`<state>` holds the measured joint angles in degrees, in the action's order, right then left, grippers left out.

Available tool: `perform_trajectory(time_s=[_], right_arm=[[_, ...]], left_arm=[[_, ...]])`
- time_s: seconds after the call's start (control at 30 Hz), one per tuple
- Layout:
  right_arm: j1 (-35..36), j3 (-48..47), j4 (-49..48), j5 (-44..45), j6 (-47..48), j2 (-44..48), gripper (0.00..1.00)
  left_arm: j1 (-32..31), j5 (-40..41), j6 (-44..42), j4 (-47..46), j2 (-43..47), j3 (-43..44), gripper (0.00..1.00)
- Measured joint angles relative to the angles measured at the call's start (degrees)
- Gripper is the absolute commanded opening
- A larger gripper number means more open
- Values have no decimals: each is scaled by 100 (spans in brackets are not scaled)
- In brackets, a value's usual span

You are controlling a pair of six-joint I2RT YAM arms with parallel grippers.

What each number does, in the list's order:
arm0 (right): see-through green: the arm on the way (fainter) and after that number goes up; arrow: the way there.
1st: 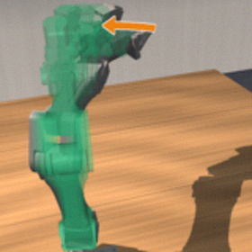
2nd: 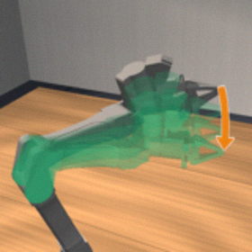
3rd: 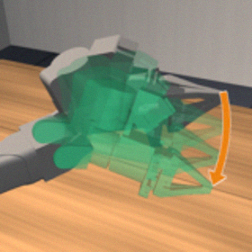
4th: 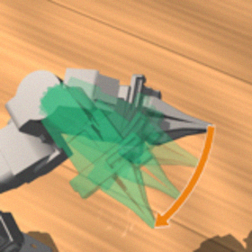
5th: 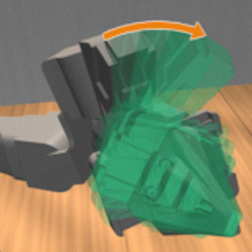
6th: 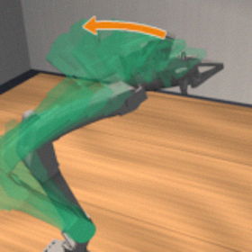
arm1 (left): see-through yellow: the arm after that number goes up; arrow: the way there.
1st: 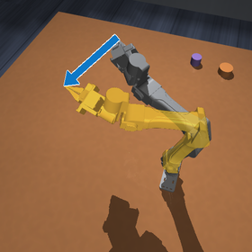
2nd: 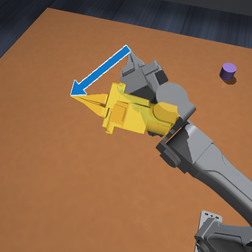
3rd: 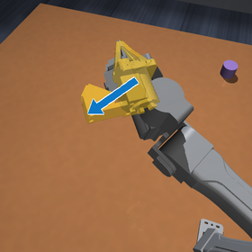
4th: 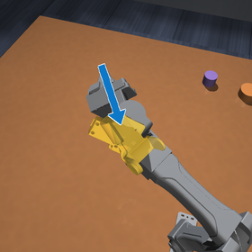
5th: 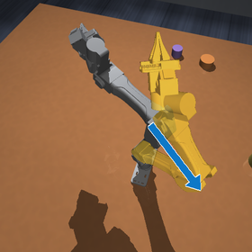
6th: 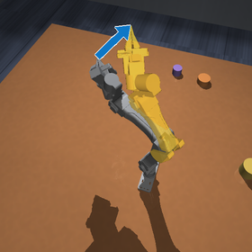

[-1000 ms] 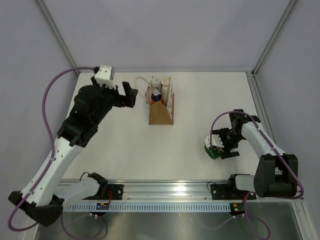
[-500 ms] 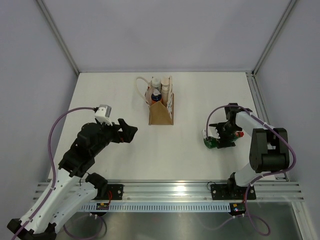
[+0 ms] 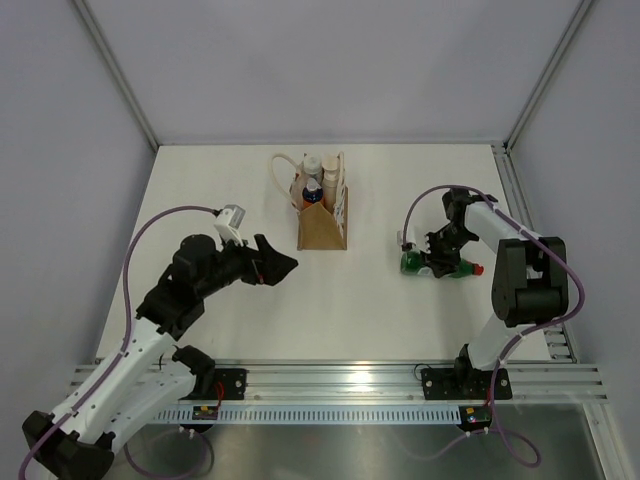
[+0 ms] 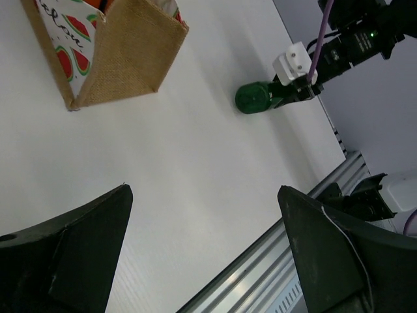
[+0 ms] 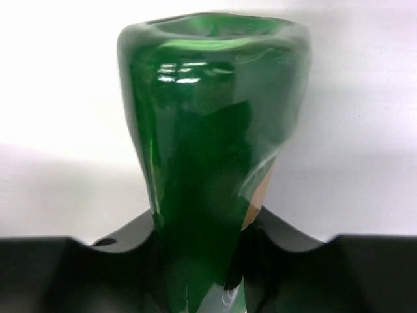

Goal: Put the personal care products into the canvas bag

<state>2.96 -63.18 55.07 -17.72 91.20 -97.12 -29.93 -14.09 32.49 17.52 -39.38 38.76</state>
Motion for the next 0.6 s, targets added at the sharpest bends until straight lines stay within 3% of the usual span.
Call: perform_trajectory(time_s=[0.1,0.37,0.6], right_arm=[[0,-273,199,-341,-772,-186,0],[2,-400,146,-1261,-2730,-236,0],[2,-448,240,-2664,-3906,13,0]], left_arm=[[0,-247,-7,-98,-175,-2,99],[-2,-601,-94,-313,-590,-2,99],[-66,-767,-105,-590,-1067,-2,99]])
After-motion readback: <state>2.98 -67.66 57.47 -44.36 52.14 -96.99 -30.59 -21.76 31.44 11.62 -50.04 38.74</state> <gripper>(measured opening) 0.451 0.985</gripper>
